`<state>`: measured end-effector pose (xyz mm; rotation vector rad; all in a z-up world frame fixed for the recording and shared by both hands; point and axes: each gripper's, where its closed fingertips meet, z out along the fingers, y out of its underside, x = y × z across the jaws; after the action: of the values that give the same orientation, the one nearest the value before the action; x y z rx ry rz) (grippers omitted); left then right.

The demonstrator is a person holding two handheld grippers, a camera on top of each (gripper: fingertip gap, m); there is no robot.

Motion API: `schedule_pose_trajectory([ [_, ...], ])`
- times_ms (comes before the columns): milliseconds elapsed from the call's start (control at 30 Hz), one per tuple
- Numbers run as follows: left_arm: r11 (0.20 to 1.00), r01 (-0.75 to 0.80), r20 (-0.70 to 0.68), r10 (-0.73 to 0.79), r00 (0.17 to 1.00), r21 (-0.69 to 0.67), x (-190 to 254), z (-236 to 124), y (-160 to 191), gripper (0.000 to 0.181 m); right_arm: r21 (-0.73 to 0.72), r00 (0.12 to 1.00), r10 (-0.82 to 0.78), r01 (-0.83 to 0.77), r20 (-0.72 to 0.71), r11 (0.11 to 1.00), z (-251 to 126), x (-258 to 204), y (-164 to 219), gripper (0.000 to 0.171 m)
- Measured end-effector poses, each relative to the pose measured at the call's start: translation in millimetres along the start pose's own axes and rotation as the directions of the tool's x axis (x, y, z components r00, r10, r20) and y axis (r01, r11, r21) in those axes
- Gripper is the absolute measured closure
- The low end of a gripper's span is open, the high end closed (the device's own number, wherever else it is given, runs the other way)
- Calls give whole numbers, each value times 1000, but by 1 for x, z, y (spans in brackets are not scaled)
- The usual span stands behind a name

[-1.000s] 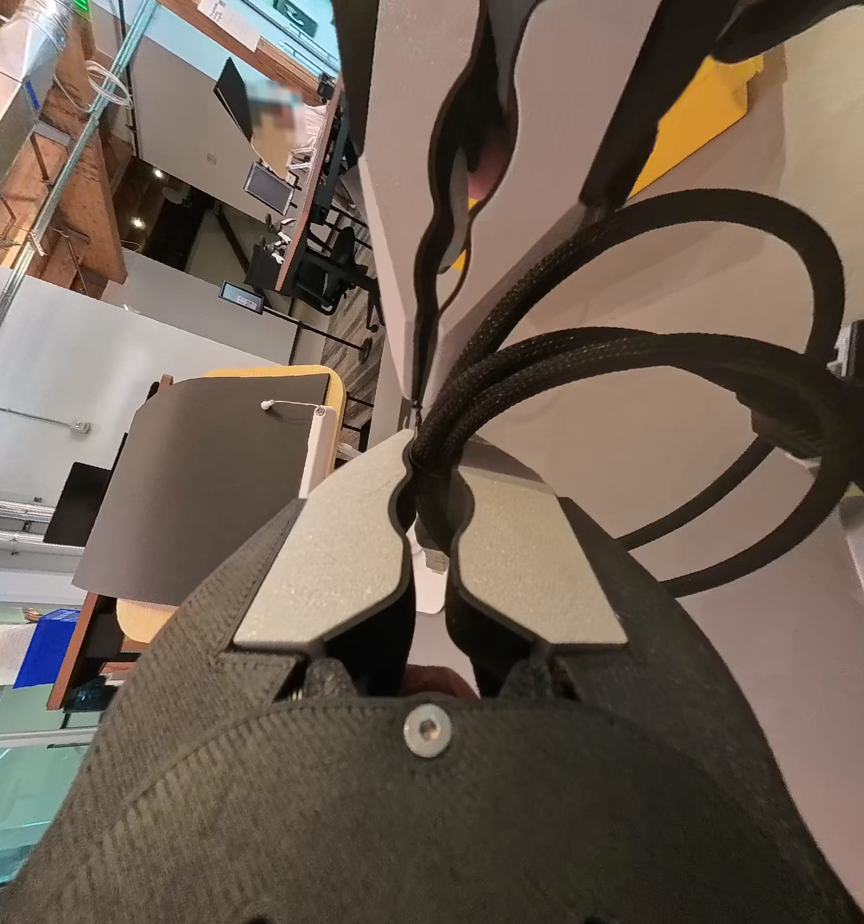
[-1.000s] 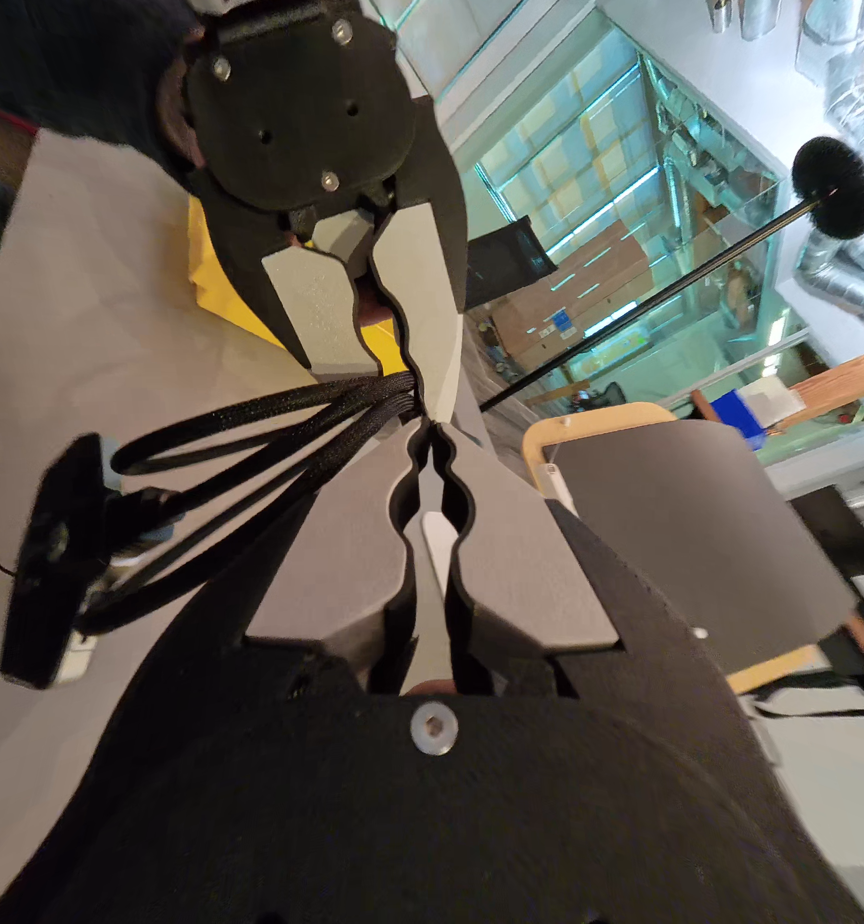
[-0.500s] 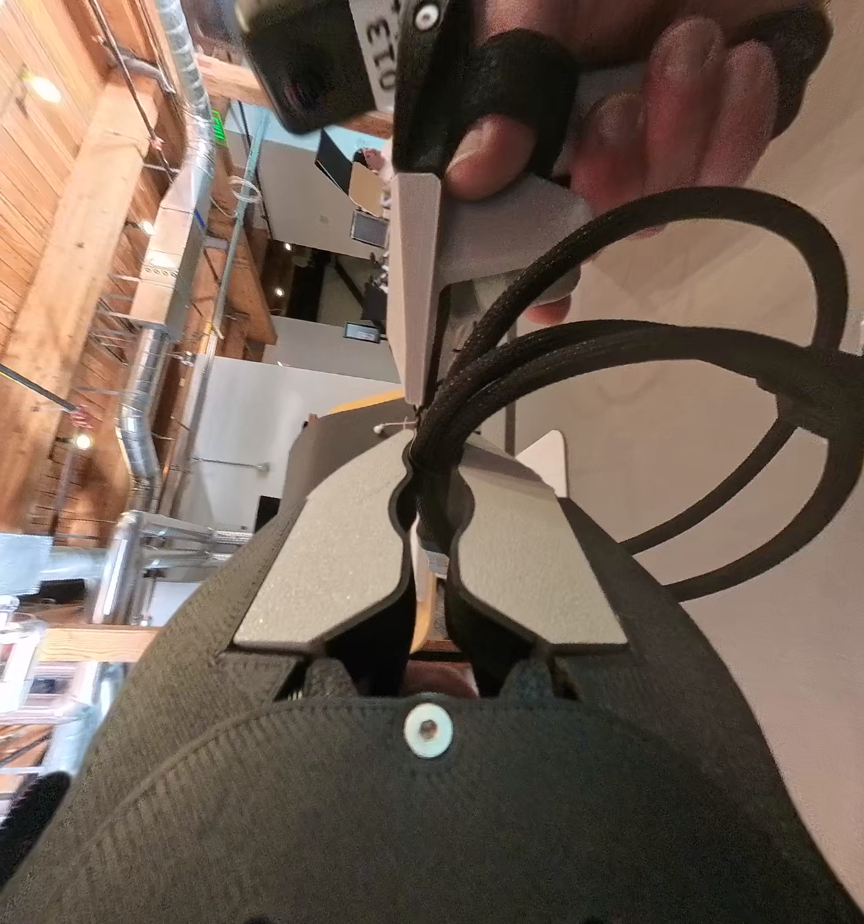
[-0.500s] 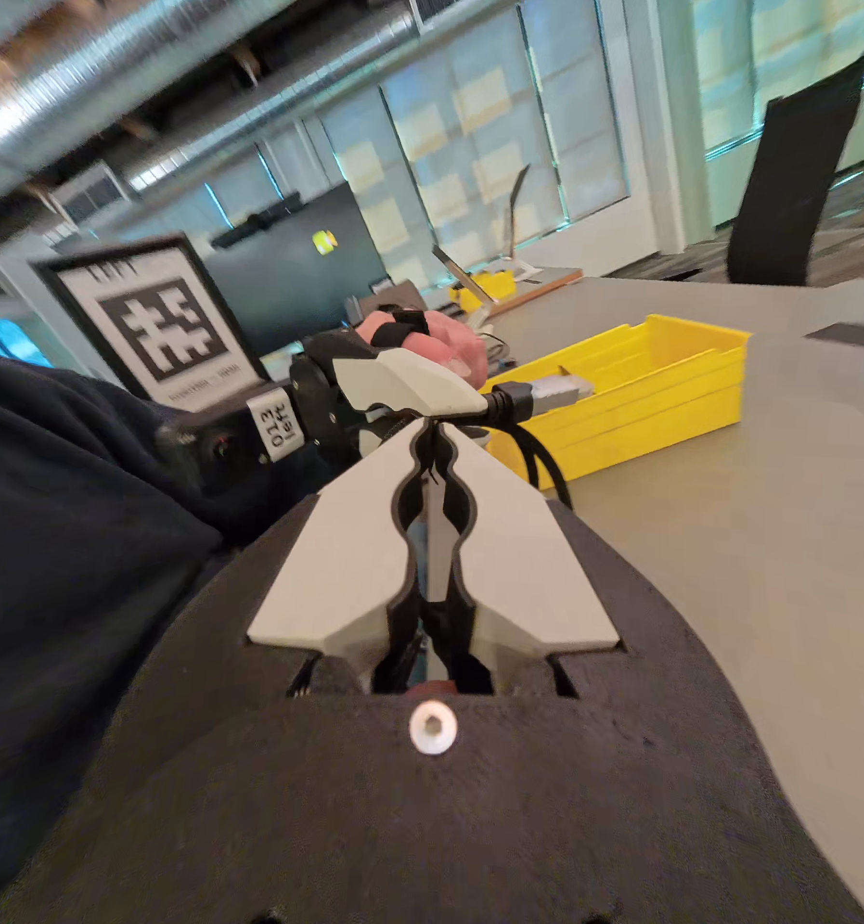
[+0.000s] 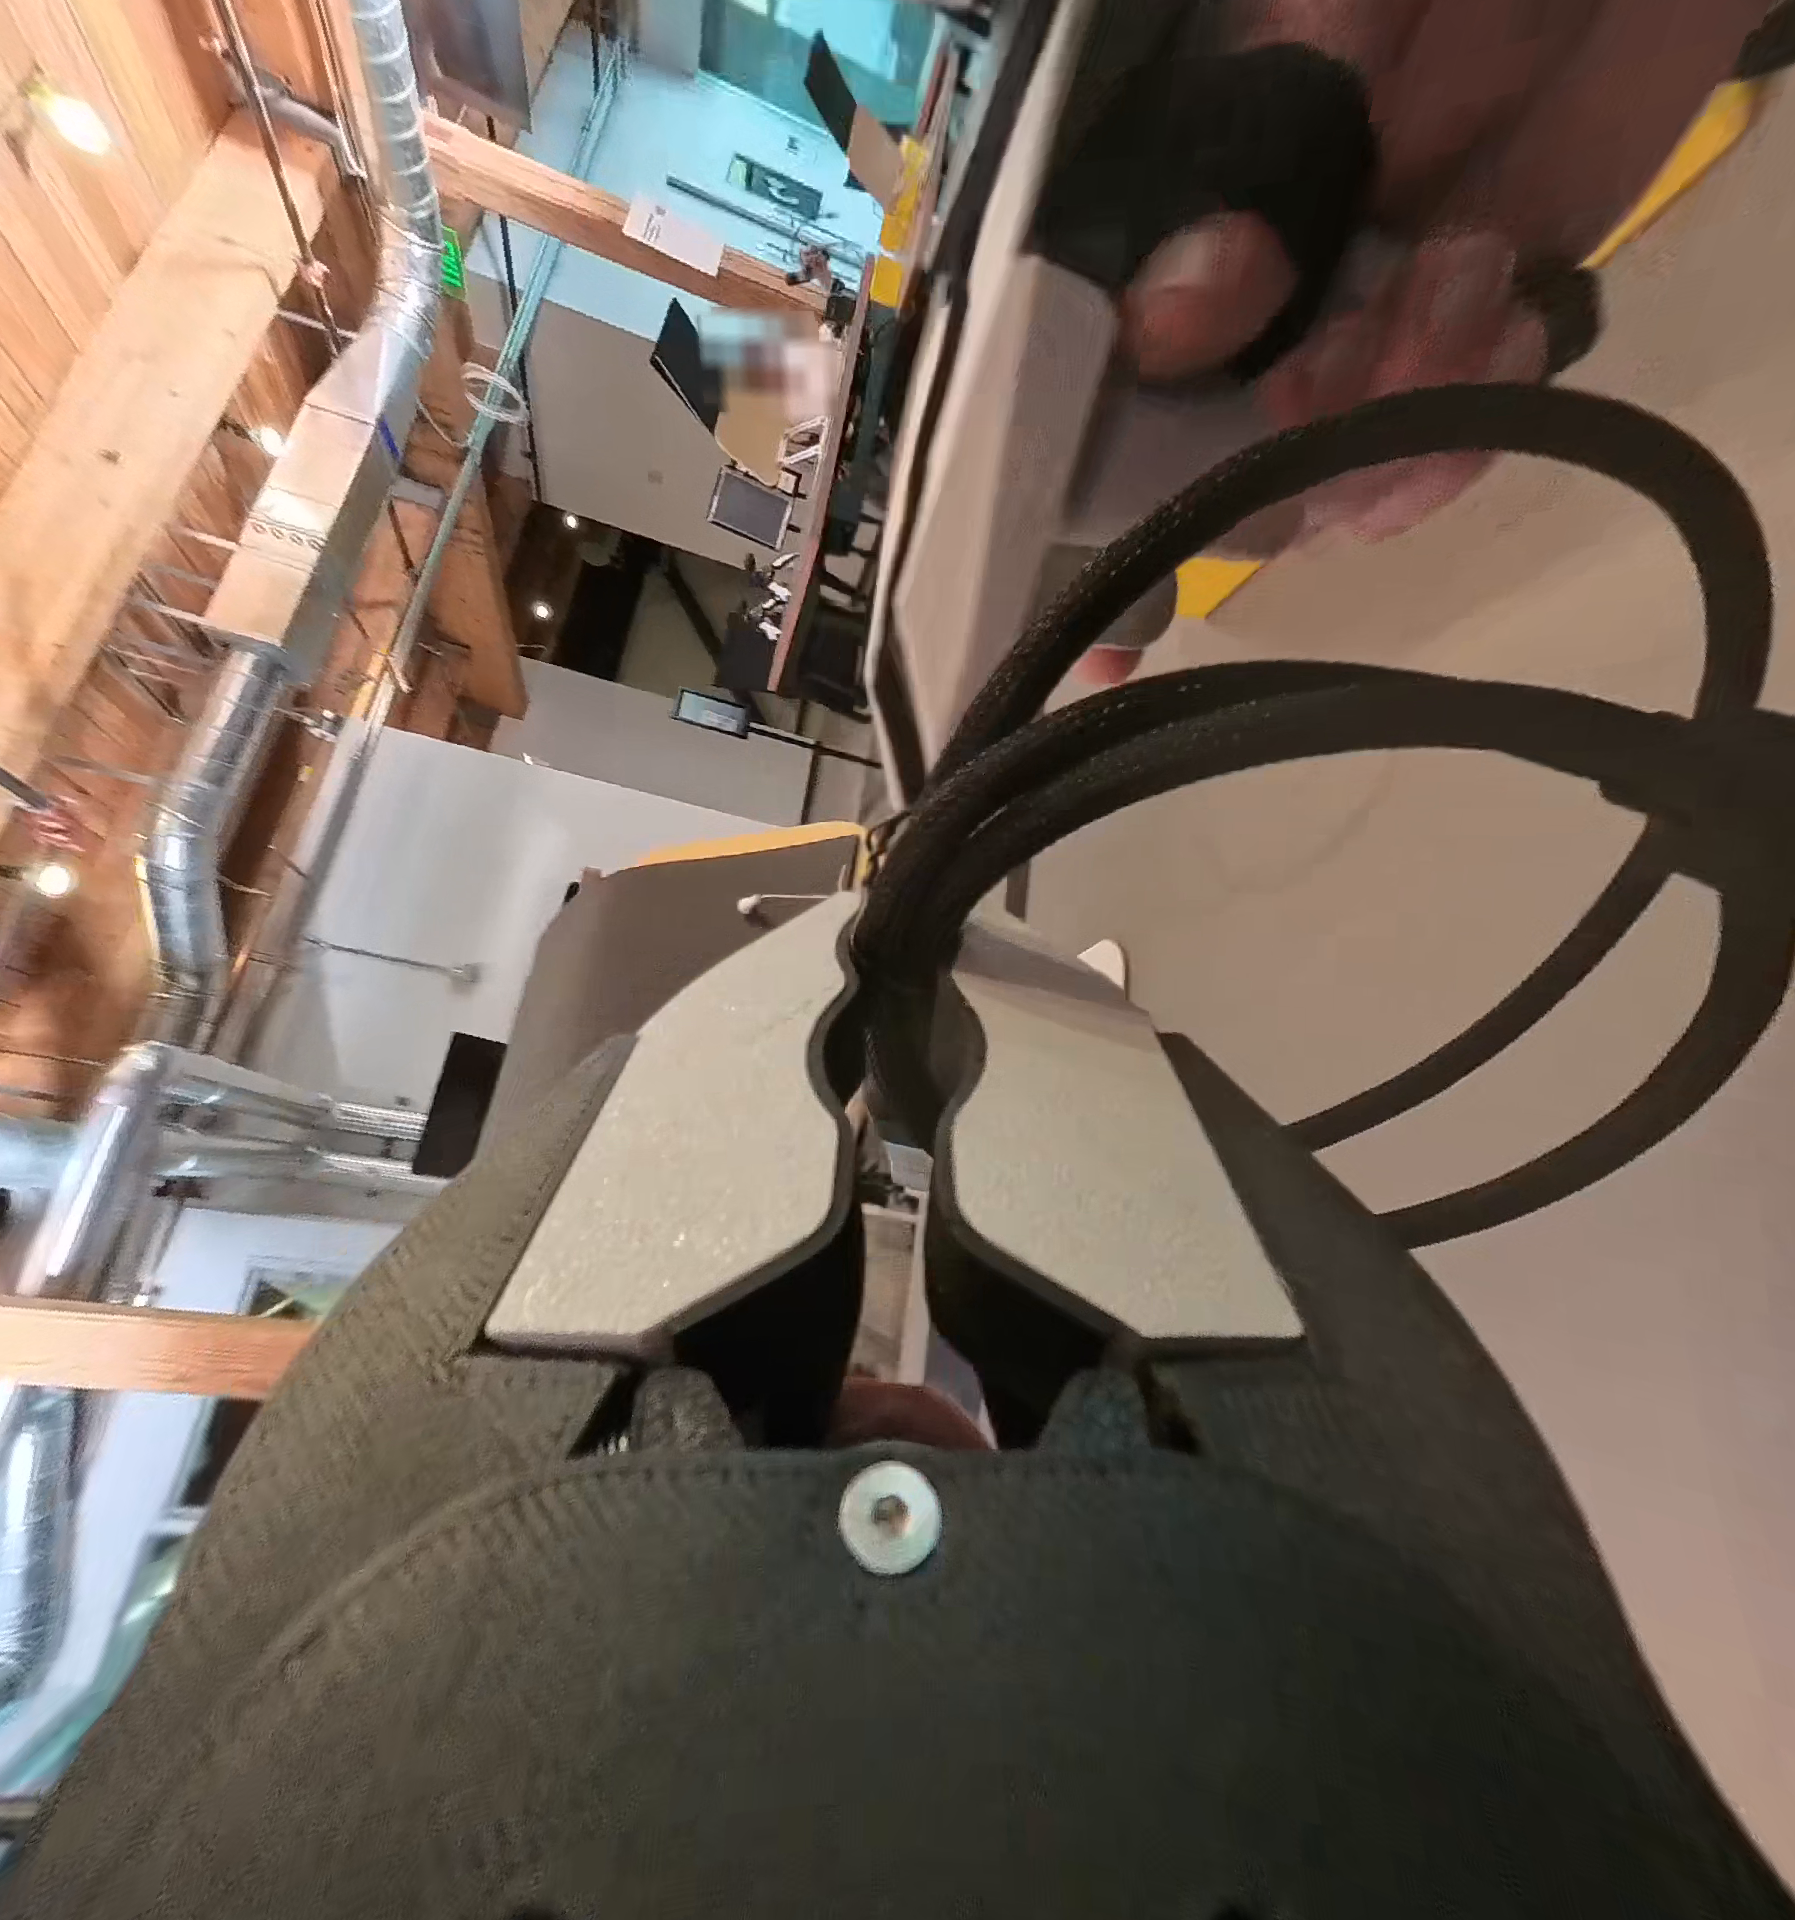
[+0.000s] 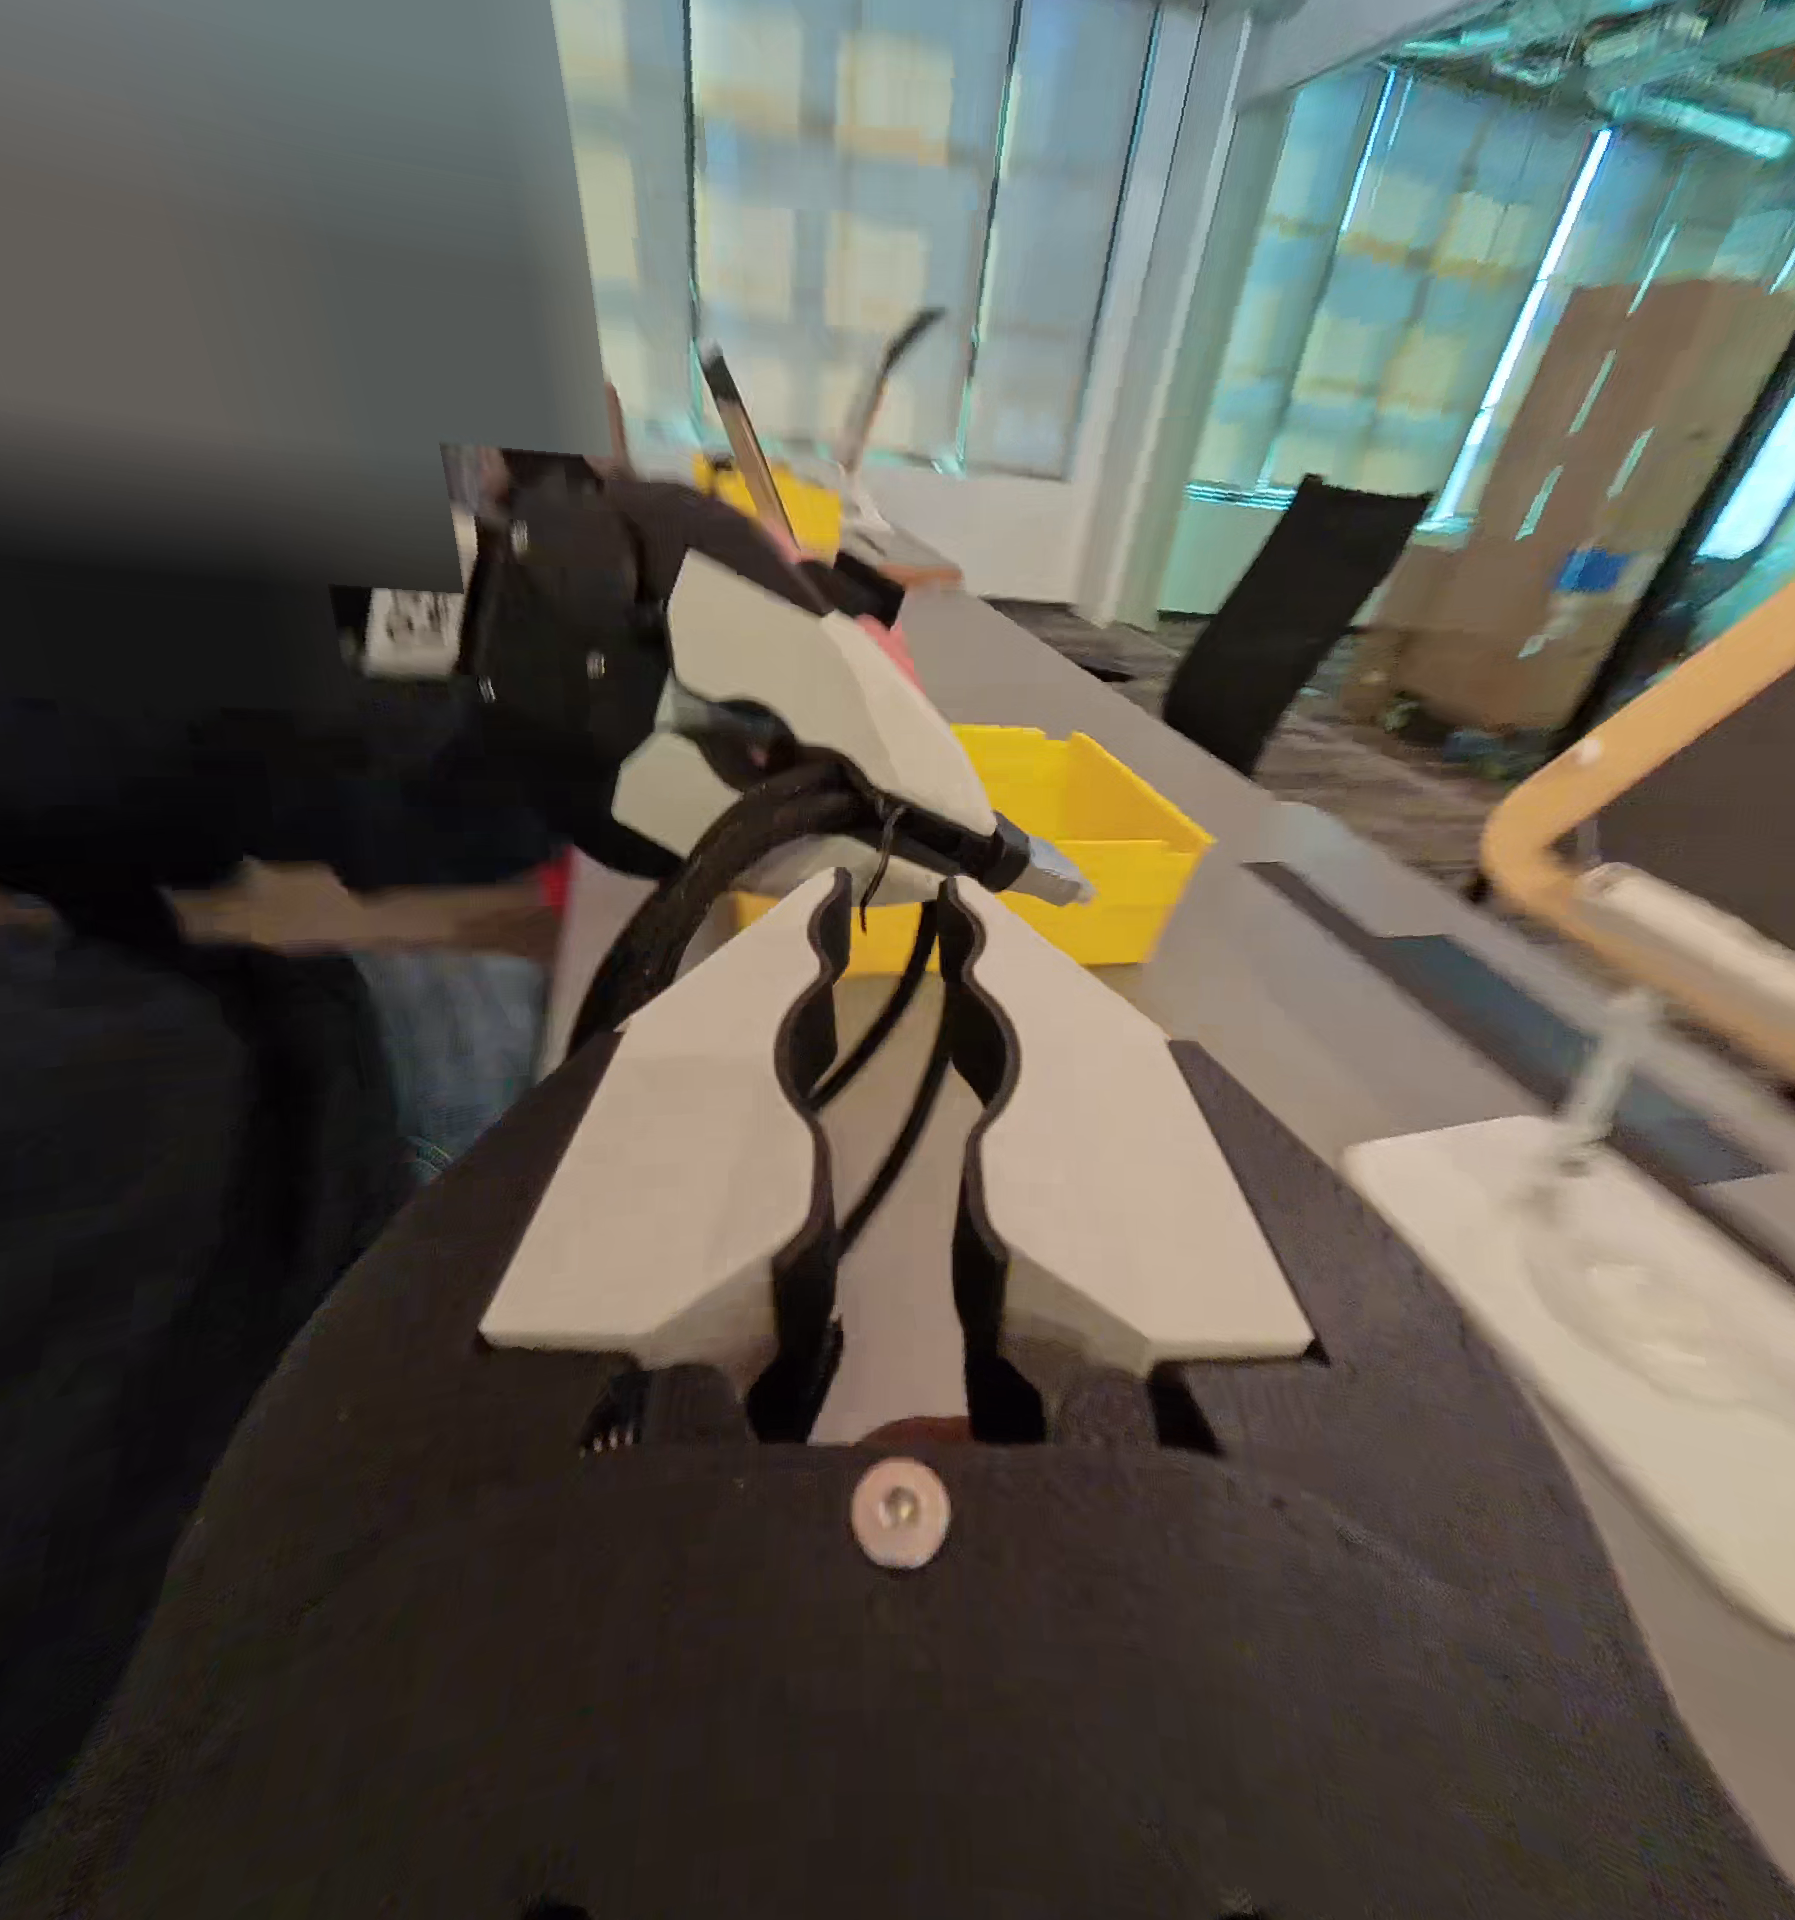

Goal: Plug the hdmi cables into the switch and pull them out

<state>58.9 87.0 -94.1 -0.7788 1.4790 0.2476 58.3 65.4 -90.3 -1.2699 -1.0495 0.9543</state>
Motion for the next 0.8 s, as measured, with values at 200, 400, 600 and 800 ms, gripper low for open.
schedule_pose_trajectory([
  [200, 998, 64, -17, -64, 998, -15, -2, 0, 4, 175, -182, 902, -412, 388, -125, 904, 5, 4, -4, 165],
  [400, 997, 78, -27, -79, 997, -21, 0, 1, 5, 175, -240, 849, -508, 468, -143, 850, 10, 5, 0, 171],
  [600, 996, 89, -32, -90, 995, -24, 0, 1, 5, 175, -264, 818, -553, 504, -161, 822, 10, 8, -1, 171],
  [800, 995, 92, -40, -93, 995, -34, 2, 2, 6, 175, -284, 796, -584, 529, -162, 800, 9, 8, 1, 171],
])
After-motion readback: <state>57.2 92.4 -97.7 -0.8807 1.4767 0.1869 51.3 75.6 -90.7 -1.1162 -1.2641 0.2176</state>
